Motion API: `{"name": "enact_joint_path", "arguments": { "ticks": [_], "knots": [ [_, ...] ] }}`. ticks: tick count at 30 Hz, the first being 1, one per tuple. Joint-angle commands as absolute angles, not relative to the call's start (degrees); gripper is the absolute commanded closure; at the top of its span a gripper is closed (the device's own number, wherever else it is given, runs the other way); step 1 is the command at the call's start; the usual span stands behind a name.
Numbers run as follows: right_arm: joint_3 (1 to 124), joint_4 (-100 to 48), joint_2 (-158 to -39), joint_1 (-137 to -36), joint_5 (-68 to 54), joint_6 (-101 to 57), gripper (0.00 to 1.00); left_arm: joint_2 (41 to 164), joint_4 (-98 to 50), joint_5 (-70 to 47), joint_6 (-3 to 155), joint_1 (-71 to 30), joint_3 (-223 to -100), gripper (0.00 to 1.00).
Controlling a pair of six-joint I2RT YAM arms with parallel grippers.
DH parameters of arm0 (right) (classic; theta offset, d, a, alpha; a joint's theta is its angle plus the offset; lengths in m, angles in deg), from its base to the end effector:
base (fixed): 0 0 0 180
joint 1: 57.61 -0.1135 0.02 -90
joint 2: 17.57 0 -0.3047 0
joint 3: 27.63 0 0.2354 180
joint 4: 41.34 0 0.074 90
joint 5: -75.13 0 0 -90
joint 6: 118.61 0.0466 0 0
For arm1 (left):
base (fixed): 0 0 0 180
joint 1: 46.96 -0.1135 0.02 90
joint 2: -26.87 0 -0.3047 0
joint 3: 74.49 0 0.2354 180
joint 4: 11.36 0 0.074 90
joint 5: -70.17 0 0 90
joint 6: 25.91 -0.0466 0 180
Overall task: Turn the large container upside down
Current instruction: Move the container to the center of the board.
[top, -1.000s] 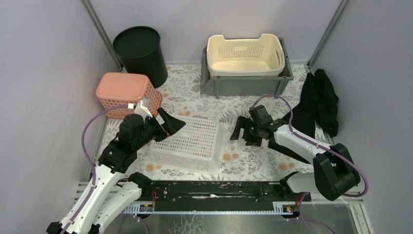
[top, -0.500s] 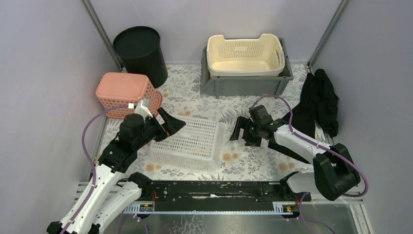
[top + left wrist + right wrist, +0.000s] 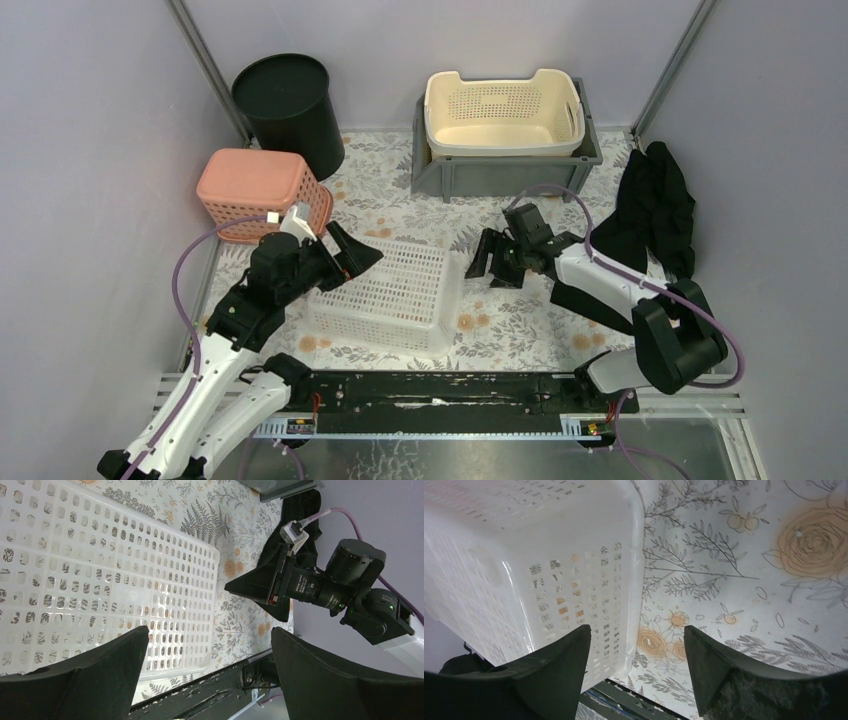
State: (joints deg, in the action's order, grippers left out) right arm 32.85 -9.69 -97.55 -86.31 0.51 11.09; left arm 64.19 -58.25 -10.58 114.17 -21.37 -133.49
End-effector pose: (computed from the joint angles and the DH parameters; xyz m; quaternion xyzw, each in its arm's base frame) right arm 0.2252 0.1374 0.2424 0.0453 0.9346 0.2896 0.2017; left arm 0.0915 -0.0521 0.3341 -0.1363 0.8316 -0.3813 0.3800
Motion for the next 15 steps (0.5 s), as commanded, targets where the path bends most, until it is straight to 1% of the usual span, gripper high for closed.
{"name": "enact_joint_path", "arguments": {
  "ticks": [1,4,5,6,15],
  "knots": [
    [36.77,-13.26,-100.29,-86.00,5.44,10.99,0.29,63.63,-55.75,-9.56,114.36,-21.63,-132.63,0.00],
    [37.44,-16.37,-102.27,-86.08,9.44,12.36,0.45,63.53,-55.88,-9.65,114.36,-21.62,-132.68,0.00],
    [37.44,-17.38,-102.70,-86.08,10.96,12.97,0.50,63.57,-55.94,-9.65,114.36,-21.64,-132.77,0.00],
    [37.42,-18.10,-103.03,-86.20,11.62,13.38,0.52,63.54,-56.05,-9.69,114.36,-21.64,-132.83,0.00],
    [38.74,-20.15,-104.99,-91.33,14.35,14.92,0.53,63.92,-55.93,-9.77,114.36,-21.64,-132.49,0.00]
  ]
}}
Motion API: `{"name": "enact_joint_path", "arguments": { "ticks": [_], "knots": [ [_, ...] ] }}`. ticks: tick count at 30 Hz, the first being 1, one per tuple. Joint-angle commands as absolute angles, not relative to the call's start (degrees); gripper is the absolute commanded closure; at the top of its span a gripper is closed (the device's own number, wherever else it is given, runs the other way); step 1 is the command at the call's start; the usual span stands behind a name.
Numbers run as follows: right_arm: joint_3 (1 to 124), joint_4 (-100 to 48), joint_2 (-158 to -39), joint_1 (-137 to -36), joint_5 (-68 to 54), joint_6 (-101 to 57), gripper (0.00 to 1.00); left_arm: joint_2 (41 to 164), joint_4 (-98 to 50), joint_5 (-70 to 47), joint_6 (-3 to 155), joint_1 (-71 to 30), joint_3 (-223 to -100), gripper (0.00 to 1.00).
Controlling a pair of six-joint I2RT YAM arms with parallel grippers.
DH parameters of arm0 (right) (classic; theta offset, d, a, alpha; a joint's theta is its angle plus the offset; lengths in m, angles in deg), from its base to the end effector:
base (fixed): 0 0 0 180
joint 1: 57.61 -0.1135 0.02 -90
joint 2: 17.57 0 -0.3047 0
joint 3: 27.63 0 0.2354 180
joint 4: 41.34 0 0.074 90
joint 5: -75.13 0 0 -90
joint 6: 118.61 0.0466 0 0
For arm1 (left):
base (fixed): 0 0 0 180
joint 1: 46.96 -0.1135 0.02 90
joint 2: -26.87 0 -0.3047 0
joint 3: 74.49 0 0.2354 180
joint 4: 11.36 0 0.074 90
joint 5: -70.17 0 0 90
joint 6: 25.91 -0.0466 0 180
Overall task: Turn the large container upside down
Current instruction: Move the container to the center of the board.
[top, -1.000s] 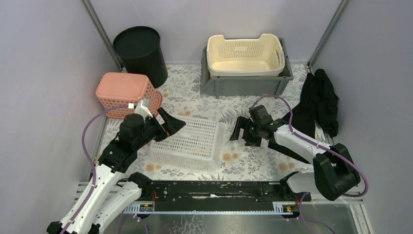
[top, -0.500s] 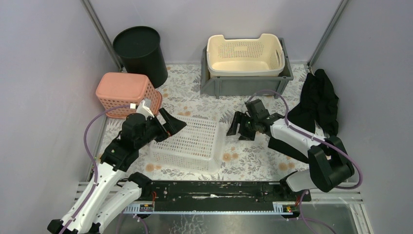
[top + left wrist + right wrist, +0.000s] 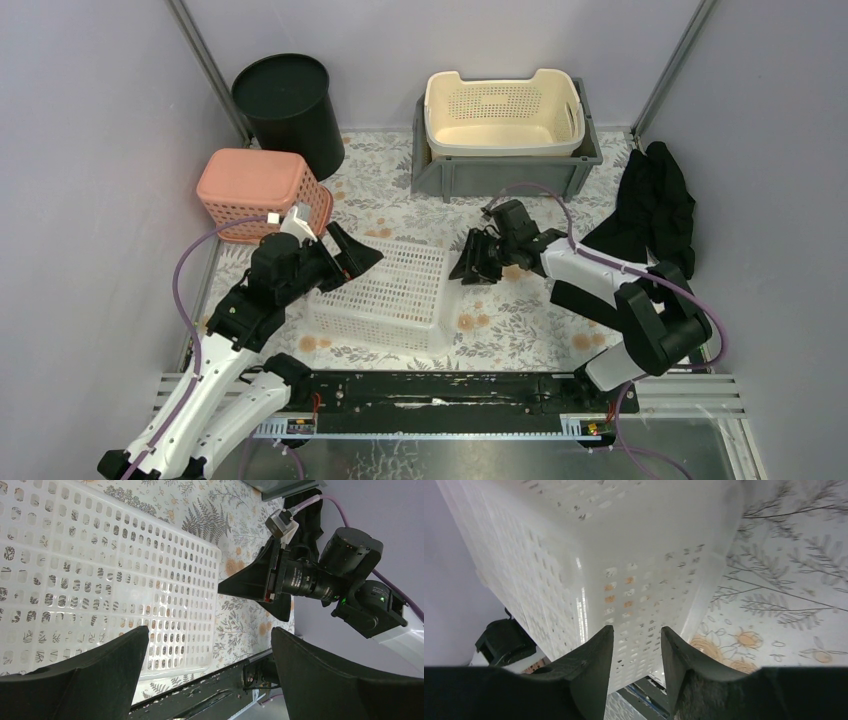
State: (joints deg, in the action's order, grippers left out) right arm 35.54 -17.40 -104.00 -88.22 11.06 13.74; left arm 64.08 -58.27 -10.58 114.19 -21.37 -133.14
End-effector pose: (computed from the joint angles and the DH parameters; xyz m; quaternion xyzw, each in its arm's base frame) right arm 0.2444 0.1683 0.2396 0.0114 0.9109 0.3794 0.1617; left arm 0.0913 -0.0520 0.3322 -0.1368 0.8328 -0.3803 0.3784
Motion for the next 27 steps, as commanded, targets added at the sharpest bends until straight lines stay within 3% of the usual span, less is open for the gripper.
{"name": "enact_joint_path", "arguments": {
  "ticks": [1,16,27],
  "knots": [
    [39.22,-20.19,-105.42,-92.21,14.22,15.03,0.53,63.96,-55.85,-9.78,114.44,-21.64,-132.49,0.00],
    [48.31,-20.31,-115.06,-97.51,13.71,15.94,0.48,63.34,-56.50,-10.06,114.45,-21.60,-132.25,0.00],
    [46.44,-18.05,-113.19,-97.46,12.36,14.91,0.45,64.08,-56.89,-10.61,113.90,-21.64,-131.47,0.00]
  ]
}}
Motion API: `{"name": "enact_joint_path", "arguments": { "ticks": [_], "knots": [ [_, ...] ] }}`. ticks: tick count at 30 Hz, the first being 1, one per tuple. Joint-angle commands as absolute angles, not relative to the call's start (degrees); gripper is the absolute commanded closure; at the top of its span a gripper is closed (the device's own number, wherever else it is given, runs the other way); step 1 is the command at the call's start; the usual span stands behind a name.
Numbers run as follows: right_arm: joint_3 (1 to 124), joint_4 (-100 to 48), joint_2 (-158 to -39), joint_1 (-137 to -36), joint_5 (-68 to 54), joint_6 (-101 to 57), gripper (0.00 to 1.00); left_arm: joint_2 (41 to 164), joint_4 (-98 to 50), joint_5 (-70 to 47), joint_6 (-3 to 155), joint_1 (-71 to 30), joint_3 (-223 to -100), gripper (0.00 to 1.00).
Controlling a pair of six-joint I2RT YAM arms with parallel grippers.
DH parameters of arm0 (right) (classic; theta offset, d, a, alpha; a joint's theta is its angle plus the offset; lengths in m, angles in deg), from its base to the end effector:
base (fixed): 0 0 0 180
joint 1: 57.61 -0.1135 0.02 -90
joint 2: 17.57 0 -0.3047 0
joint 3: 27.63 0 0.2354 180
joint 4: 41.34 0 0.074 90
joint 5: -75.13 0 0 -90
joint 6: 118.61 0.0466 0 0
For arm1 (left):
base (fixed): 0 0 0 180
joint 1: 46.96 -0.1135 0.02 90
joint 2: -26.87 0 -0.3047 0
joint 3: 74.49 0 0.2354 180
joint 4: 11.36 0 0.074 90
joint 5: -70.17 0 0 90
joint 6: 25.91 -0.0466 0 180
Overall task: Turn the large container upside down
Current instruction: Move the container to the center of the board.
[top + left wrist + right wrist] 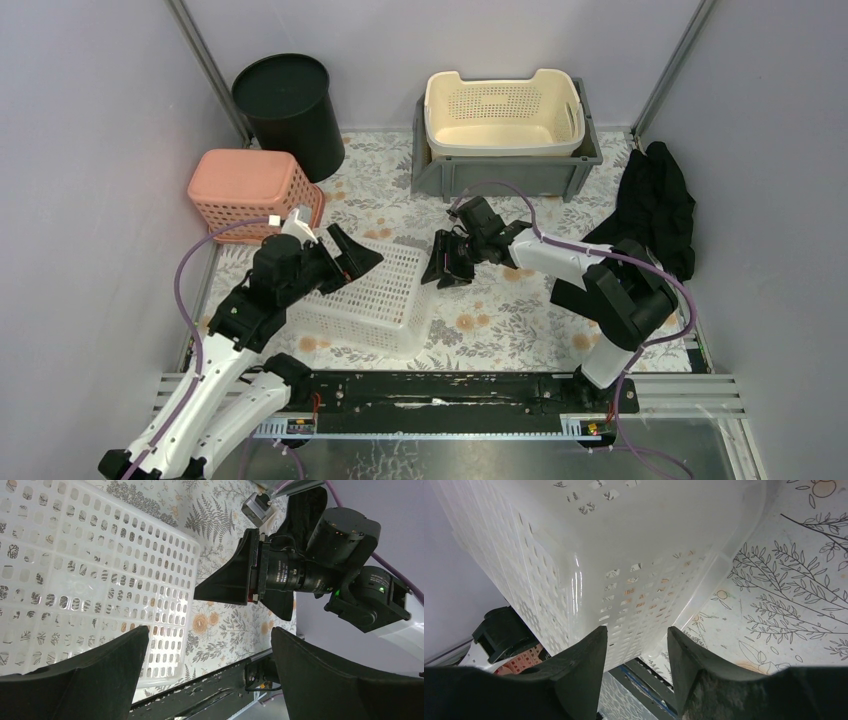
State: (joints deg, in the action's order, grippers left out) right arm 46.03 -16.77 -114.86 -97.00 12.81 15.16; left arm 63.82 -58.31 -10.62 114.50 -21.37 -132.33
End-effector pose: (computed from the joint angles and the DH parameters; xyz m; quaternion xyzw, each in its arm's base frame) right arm 0.2577 0.2396 0.2355 -0.0506 0.9097 0.3970 0.1108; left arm 0.0908 -0.0517 0.3279 -0.1402 0.8350 -0.3786 0.3740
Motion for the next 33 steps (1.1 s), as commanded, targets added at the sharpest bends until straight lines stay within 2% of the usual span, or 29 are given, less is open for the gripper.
{"name": "enact_joint_path", "arguments": {
  "ticks": [1,3,8,20,33],
  "knots": [
    [46.01,-17.98,-111.65,-97.48,12.18,14.96,0.42,64.56,-56.89,-10.54,113.73,-21.64,-131.45,0.00],
    [45.22,-17.80,-110.61,-97.51,11.84,14.88,0.36,66.27,-56.87,-10.69,113.10,-21.64,-131.88,0.00],
    [43.00,-17.38,-108.80,-97.46,11.28,14.50,0.29,73.32,-56.88,-12.15,110.07,-21.65,-134.73,0.00],
    [38.13,-18.85,-105.98,-97.46,11.58,15.01,0.28,89.86,-48.63,-22.10,106.74,-21.71,-140.00,0.00],
    [35.74,-19.54,-104.20,-97.51,12.68,15.15,0.28,103.21,-42.18,-26.70,102.57,-23.78,-146.33,0.00]
  ]
}}
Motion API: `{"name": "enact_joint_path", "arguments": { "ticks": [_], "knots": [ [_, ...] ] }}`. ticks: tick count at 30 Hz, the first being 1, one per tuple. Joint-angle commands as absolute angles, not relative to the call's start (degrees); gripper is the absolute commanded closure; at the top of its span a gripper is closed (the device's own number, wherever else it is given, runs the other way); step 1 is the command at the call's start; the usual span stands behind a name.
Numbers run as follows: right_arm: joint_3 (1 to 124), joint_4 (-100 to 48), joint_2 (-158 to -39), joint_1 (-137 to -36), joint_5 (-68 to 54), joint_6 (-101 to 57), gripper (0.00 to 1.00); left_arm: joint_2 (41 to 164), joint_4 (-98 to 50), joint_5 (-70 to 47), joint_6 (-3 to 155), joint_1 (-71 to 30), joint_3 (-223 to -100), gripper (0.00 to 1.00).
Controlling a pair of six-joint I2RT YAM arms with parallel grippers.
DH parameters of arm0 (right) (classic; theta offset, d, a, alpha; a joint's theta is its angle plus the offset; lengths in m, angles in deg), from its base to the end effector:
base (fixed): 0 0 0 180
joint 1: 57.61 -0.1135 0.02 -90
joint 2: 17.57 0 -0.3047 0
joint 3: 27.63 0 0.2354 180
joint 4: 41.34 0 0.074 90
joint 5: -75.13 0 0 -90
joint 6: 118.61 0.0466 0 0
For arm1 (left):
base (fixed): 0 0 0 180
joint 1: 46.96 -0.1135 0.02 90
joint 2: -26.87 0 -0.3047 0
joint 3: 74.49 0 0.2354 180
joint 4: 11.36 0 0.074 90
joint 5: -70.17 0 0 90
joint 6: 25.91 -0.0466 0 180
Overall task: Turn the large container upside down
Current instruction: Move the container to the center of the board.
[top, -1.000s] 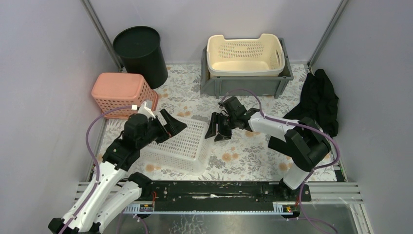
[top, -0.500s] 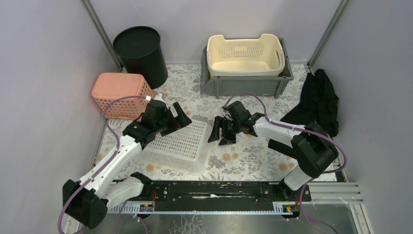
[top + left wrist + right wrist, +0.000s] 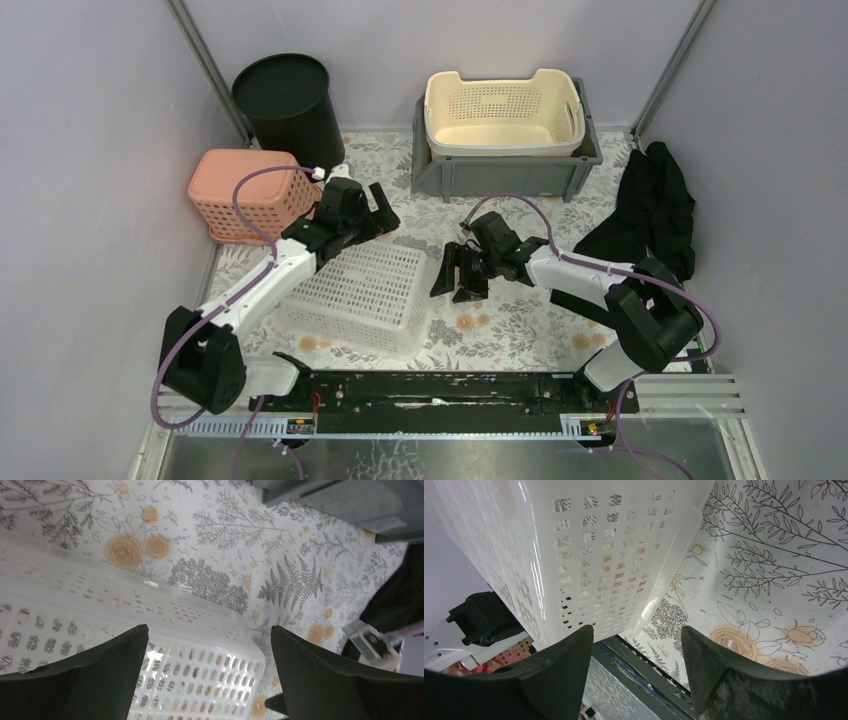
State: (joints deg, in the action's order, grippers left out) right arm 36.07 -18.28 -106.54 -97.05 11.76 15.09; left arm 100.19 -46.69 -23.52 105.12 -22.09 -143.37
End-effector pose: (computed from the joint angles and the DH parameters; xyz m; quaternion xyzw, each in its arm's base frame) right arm 0.2217 0.2094 0.2313 -0.0481 0.9119 0.3907 0.1161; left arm 0.2370 -0.1066 0.3101 -0.1407 0.8941 -0.2063 0.3718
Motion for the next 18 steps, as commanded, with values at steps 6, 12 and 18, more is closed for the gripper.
{"name": "enact_joint_path", "arguments": {
  "ticks": [6,12,18],
  "knots": [
    [35.70,-18.97,-104.03,-97.50,12.76,14.64,0.28,105.33,-41.42,-27.73,101.64,-26.25,-146.13,0.00],
    [35.08,-20.99,-104.70,-97.51,14.03,15.31,0.28,105.23,-40.85,-28.37,100.74,-27.28,-144.85,0.00],
    [34.52,-22.25,-105.73,-97.47,14.81,15.55,0.37,105.36,-39.53,-28.20,100.89,-27.58,-142.25,0.00]
  ]
}}
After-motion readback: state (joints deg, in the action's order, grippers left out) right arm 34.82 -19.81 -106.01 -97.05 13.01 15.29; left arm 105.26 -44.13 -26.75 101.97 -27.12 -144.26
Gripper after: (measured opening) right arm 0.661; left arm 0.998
